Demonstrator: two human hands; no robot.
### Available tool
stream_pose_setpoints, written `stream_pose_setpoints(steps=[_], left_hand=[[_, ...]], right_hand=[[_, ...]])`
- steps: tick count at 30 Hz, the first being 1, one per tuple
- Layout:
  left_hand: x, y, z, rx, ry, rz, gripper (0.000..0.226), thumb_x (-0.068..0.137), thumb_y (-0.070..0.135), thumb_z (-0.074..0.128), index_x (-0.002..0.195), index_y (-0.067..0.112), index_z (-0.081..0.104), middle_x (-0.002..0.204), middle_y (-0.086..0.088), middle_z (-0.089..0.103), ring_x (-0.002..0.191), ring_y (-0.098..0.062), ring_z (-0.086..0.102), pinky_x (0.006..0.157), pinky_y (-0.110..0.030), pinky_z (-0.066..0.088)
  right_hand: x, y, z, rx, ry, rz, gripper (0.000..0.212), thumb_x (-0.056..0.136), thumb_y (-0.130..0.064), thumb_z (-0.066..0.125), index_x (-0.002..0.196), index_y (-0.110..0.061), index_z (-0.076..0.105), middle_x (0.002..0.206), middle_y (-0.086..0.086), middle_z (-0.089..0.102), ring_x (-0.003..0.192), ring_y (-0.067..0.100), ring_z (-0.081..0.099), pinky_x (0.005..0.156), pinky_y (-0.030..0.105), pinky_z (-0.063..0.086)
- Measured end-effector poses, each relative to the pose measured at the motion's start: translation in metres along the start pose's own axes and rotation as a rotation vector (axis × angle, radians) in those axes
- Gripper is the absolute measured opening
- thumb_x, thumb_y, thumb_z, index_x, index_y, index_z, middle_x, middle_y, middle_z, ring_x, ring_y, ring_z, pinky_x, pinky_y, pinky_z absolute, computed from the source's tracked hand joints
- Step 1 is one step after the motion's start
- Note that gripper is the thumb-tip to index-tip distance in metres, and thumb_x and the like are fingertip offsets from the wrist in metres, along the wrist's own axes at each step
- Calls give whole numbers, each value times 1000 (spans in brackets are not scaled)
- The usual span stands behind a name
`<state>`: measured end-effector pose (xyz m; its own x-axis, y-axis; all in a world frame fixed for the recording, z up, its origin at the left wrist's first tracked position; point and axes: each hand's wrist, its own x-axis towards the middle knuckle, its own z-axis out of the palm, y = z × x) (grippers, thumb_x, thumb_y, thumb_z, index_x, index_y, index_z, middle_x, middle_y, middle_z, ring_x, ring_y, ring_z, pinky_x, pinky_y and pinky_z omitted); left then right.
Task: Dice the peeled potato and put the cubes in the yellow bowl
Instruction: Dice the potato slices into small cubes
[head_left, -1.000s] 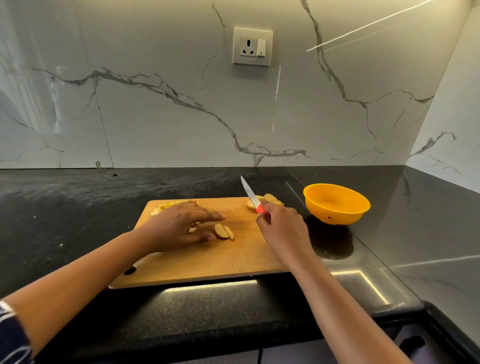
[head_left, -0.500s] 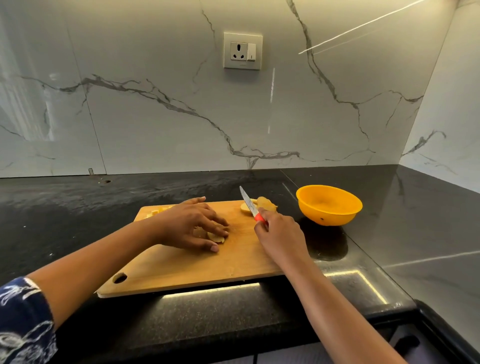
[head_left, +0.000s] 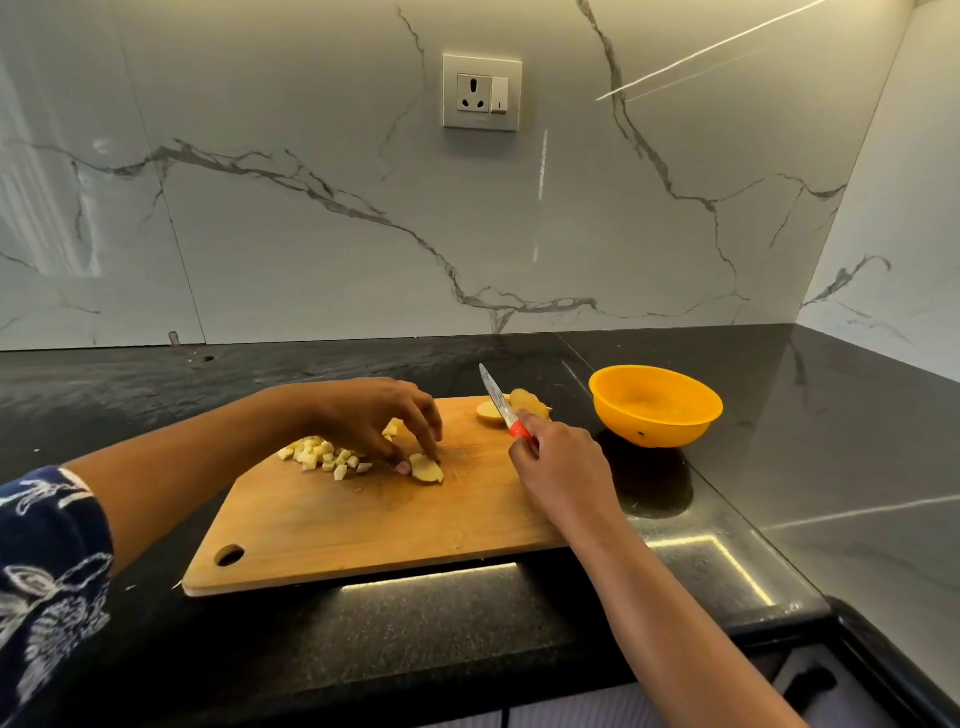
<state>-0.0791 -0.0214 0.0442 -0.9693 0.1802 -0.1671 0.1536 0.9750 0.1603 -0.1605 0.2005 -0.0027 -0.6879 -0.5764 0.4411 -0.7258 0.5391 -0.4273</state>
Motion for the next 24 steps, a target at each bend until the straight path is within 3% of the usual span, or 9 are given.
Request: stream_pose_setpoints(steps=[3, 5, 8, 11, 14, 16, 18, 24], left_hand=[[-1, -4, 2, -27, 34, -21, 26, 82, 33, 70, 107, 38, 66, 113, 30, 46, 108, 10, 39, 88, -10, 32], [-4, -4, 6, -48, 87, -42, 25, 77, 50, 66, 101, 42, 64, 110, 31, 48, 106, 11, 40, 89, -15, 33], [-11, -2, 14, -19, 164, -103, 50, 65, 78, 50, 96, 41, 64, 106, 30, 51, 103, 9, 42, 93, -26, 35], [-14, 1, 25, 109, 263, -243, 71, 57, 94, 31, 93, 42, 61, 105, 25, 54, 95, 4, 44, 86, -28, 34], [-12, 9, 35, 243, 388, -449, 48, 78, 74, 43, 102, 37, 63, 108, 20, 54, 96, 1, 40, 90, -31, 28], [-11, 14, 39, 250, 405, -482, 38, 84, 63, 49, 108, 36, 62, 106, 18, 54, 95, 0, 40, 93, -32, 27], [-13, 15, 41, 223, 408, -505, 38, 85, 62, 50, 111, 37, 61, 104, 18, 56, 96, -1, 43, 94, -32, 26], [-26, 22, 46, 197, 493, -504, 52, 79, 65, 51, 125, 40, 55, 128, 16, 57, 120, -5, 47, 106, -36, 22]], right_hand=[[0, -2, 1, 4, -11, -11, 45, 99, -33, 46, 143, -25, 42, 119, -1, 65, 101, 12, 61, 82, 25, 48], [1, -3, 2, 1, -18, -19, 45, 99, -33, 47, 143, -24, 43, 119, -2, 66, 100, 12, 62, 82, 25, 49], [0, -2, 2, 2, -19, -15, 44, 99, -33, 47, 142, -24, 43, 118, -2, 66, 98, 11, 62, 78, 23, 48], [-1, -3, 2, 2, -32, -20, 42, 99, -33, 45, 140, -25, 46, 115, -2, 67, 96, 12, 61, 76, 24, 46], [-1, -5, 1, -7, -53, -39, 41, 99, -32, 44, 140, -25, 47, 117, -1, 66, 101, 15, 60, 80, 26, 46], [-1, -5, 1, -13, -73, -43, 42, 99, -32, 43, 141, -26, 46, 119, -1, 65, 104, 15, 58, 81, 26, 45], [-3, -4, 1, -19, -85, -52, 43, 99, -33, 44, 142, -26, 44, 118, -2, 65, 103, 13, 57, 79, 25, 45], [-3, -2, 2, -20, -91, -63, 43, 99, -33, 43, 142, -27, 43, 118, -3, 65, 102, 12, 57, 76, 22, 42]])
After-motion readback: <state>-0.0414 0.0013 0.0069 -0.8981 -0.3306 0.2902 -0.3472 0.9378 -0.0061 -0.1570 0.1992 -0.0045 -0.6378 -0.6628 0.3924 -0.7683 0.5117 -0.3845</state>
